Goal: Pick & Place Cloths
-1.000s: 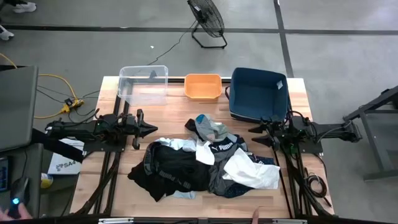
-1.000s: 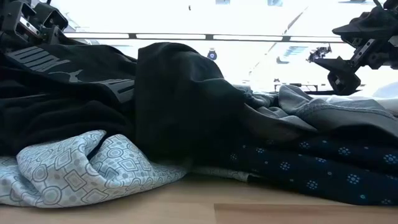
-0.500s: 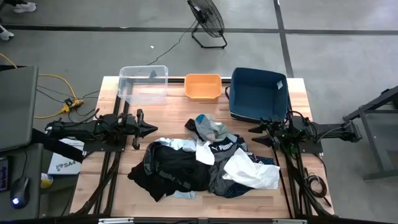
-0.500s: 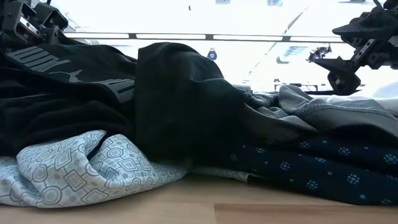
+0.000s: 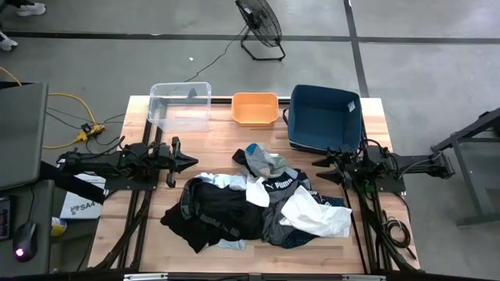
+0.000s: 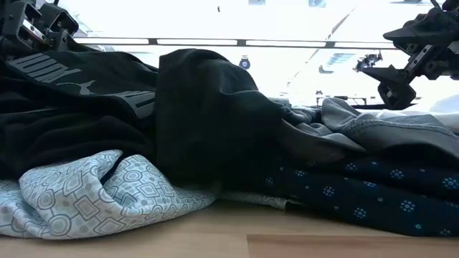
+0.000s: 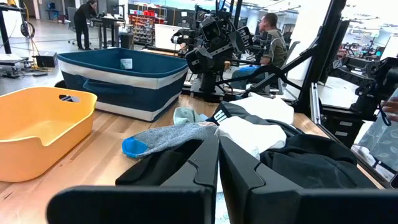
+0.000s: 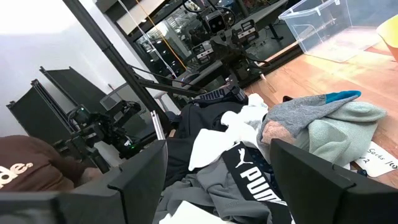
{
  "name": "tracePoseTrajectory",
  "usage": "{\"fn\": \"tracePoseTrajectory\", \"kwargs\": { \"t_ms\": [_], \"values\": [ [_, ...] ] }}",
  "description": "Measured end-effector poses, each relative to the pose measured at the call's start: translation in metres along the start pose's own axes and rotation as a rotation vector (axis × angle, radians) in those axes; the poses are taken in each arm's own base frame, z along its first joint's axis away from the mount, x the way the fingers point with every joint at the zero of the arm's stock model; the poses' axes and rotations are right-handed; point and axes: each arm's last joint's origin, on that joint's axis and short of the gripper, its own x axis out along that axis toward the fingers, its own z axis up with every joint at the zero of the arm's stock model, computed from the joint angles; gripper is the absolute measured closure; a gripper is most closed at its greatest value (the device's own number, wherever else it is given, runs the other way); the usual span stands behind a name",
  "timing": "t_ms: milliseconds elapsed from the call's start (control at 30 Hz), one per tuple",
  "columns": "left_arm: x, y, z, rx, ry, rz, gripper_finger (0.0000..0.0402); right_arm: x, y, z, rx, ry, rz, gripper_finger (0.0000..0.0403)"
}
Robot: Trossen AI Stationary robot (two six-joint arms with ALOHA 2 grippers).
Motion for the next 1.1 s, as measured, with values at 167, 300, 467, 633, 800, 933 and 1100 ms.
{"fn": "tracePoseTrajectory", "kwargs": {
  "t_ms": [167, 300, 467, 633, 800, 933, 1100],
  "values": [
    [0.0, 0.0, 0.0, 0.0, 0.0, 0.0, 0.0389, 0.0, -0.001, 0.001, 0.001, -0.022, -0.034, 0.0127],
    [0.0, 0.0, 0.0, 0.0, 0.0, 0.0, 0.0389, 0.0, -0.001, 0.006, 0.042, -0.121, -0.086, 0.0127],
    [0.0, 0.0, 0.0, 0.0, 0.0, 0.0, 0.0389, -0.001, 0.001, 0.013, 0.109, -0.234, -0.109, 0.0127],
    [0.0, 0.0, 0.0, 0.0, 0.0, 0.0, 0.0389, -0.003, 0.005, 0.019, 0.122, -0.297, -0.069, 0.0127],
    [0.0, 0.0, 0.0, 0.0, 0.0, 0.0, 0.0389, -0.004, 0.008, 0.024, 0.085, -0.36, -0.05, 0.0127],
    [0.0, 0.0, 0.0, 0.0, 0.0, 0.0, 0.0389, -0.006, 0.013, 0.029, 0.035, -0.398, 0.009, 0.0127],
    [0.0, 0.0, 0.0, 0.0, 0.0, 0.0, 0.0389, -0.008, 0.016, 0.033, -0.03, -0.44, 0.04, 0.0127]
  ]
}}
